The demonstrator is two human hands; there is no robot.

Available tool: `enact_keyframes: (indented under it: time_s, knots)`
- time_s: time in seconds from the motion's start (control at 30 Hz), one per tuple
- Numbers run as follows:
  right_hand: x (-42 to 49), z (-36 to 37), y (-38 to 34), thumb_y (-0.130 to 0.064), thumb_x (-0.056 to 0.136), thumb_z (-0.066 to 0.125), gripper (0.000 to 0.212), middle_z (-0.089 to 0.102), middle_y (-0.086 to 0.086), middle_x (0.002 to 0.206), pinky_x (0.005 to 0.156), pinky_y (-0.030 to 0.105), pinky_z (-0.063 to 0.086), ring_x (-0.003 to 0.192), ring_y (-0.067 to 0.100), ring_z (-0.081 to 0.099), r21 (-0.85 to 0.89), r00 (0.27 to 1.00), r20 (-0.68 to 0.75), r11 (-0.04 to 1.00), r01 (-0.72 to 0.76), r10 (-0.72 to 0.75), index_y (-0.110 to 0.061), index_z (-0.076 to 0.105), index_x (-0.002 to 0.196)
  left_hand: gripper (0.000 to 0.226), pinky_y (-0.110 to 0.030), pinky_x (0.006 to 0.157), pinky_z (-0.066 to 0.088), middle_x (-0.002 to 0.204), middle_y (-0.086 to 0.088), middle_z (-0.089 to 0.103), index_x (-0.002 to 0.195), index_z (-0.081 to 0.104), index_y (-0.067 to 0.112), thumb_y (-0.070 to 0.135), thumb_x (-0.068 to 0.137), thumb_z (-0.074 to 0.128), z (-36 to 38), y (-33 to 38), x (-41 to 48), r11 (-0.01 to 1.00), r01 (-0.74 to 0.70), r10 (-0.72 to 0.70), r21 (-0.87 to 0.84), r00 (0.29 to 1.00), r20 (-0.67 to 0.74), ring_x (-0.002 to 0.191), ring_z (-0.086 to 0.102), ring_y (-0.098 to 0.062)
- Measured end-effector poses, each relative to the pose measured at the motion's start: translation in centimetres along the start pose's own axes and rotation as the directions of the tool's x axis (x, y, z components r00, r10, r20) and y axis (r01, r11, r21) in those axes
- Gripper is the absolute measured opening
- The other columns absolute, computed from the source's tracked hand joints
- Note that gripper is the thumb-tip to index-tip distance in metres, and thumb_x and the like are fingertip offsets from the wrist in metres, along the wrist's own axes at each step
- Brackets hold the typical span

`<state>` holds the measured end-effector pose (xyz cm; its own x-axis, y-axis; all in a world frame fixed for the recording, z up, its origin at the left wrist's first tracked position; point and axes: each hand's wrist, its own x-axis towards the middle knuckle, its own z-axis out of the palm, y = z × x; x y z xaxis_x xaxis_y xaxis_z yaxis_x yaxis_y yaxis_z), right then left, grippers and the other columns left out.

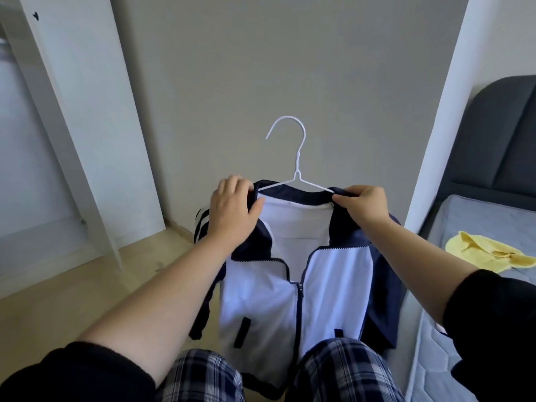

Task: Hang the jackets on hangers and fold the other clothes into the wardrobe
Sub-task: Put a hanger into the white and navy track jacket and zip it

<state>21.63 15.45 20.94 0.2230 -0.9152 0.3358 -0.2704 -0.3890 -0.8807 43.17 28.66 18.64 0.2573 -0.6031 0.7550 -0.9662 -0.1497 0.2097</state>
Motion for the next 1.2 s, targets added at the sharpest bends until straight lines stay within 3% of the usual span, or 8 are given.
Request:
enact_keyframes:
  time_s: [0.07, 0.13, 0.23, 0.43, 0.53, 0.63, 0.87, 1.2]
  knots:
    - [0.0, -0.4, -0.3, -0.011, 0.08, 0.071, 0.007, 0.067, 0.003, 0.076, 0.072, 0.025, 0.048, 0.074, 0.017, 0.061, -0.004, 0.999, 0.005, 0.999, 0.032, -0.032, -0.018, 0.072, 0.078, 0.039, -0.04, 0.093, 0.041, 0.126, -0.009, 0.054, 0.128, 0.048, 0.012, 0.034, 0.095, 0.05, -0.4, -1.0, 1.2, 0.998, 0.038, -0.023, -0.046, 0.955, 0.296, 0.114, 0.05, -0.031]
    - [0.0, -0.7, -0.5, -0.013, 0.081, 0.071, 0.005, 0.068, 0.004, 0.078, 0.071, 0.027, 0.048, 0.076, 0.018, 0.061, -0.044, 0.998, 0.023, 0.997, 0.064, -0.063, -0.017, 0.072, 0.08, 0.027, -0.039, 0.081, 0.044, 0.106, -0.01, 0.061, 0.115, 0.05, 0.01, 0.032, 0.098, 0.047, -0.6, -1.3, 1.8, 0.996, 0.083, -0.065, -0.021, 0.892, 0.447, 0.099, 0.056, -0.034]
    - [0.2, -0.8, -0.3, -0.019, 0.083, 0.069, 0.007, 0.071, 0.009, 0.082, 0.075, 0.032, 0.05, 0.084, 0.025, 0.065, -0.177, 0.993, 0.055, 0.977, 0.116, -0.108, -0.016, 0.074, 0.086, 0.026, -0.036, 0.064, 0.039, 0.073, -0.007, 0.052, 0.085, 0.046, 0.007, 0.028, 0.1, 0.044, -0.6, -0.5, 1.8, 0.998, 0.059, -0.056, 0.003, 0.925, 0.375, 0.074, 0.051, -0.033]
    - [0.1, -0.6, -2.6, -0.021, 0.087, 0.065, 0.012, 0.072, 0.005, 0.086, 0.083, 0.04, 0.049, 0.086, 0.028, 0.063, -0.26, 0.941, -0.02, 0.91, 0.322, -0.338, -0.015, 0.074, 0.091, 0.031, -0.03, 0.048, 0.024, 0.054, -0.001, 0.034, 0.071, 0.036, 0.011, 0.017, 0.096, 0.053, -0.7, -0.1, 2.1, 0.999, -0.035, 0.032, 0.037, 0.998, 0.057, 0.052, 0.034, -0.029]
    - [0.3, -0.6, -3.2, -0.02, 0.09, 0.061, 0.014, 0.07, 0.007, 0.084, 0.072, 0.036, 0.044, 0.082, 0.03, 0.06, -0.364, 0.884, 0.018, 0.821, 0.441, -0.467, -0.01, 0.07, 0.09, 0.034, -0.015, 0.044, 0.007, 0.051, 0.004, 0.025, 0.063, 0.034, 0.013, 0.012, 0.082, 0.062, -1.5, 0.6, 2.3, 0.99, -0.13, 0.132, 0.05, 0.99, -0.04, 0.041, 0.021, -0.023]
    - [1.1, -1.1, -3.3, -0.02, 0.091, 0.058, 0.016, 0.066, 0.012, 0.08, 0.061, 0.033, 0.032, 0.079, 0.036, 0.056, -0.488, 0.906, 0.048, 0.782, 0.388, -0.42, -0.006, 0.065, 0.086, 0.039, -0.022, 0.045, 0.012, 0.051, 0.004, 0.025, 0.065, 0.031, 0.015, 0.009, 0.087, 0.063, -1.0, 1.2, 3.2, 0.997, -0.066, 0.067, 0.037, 0.997, -0.045, 0.045, 0.026, -0.025]
    - [2.5, -6.2, -8.6, -0.017, 0.09, 0.056, 0.016, 0.065, 0.012, 0.08, 0.069, 0.039, 0.043, 0.077, 0.035, 0.055, -0.453, 0.87, -0.19, 0.827, 0.333, -0.454, -0.005, 0.065, 0.084, 0.038, -0.033, 0.055, 0.021, 0.055, 0.004, 0.025, 0.063, 0.028, 0.013, 0.002, 0.092, 0.05, -5.2, 7.1, 10.1, 0.997, -0.01, 0.001, -0.081, 0.994, -0.106, 0.06, 0.034, -0.027]
    - [1.2, -22.0, -19.3, -0.018, 0.091, 0.055, 0.016, 0.061, 0.014, 0.09, 0.082, 0.046, 0.041, 0.091, 0.035, 0.052, -0.502, 0.665, -0.465, 0.793, 0.346, -0.585, -0.006, 0.067, 0.091, 0.016, -0.034, 0.057, 0.031, 0.067, -0.014, 0.052, 0.082, 0.054, 0.003, 0.008, 0.095, 0.049, -15.8, 21.0, 18.7, 0.971, -0.207, 0.166, -0.118, 0.943, -0.289, 0.064, 0.039, -0.03]
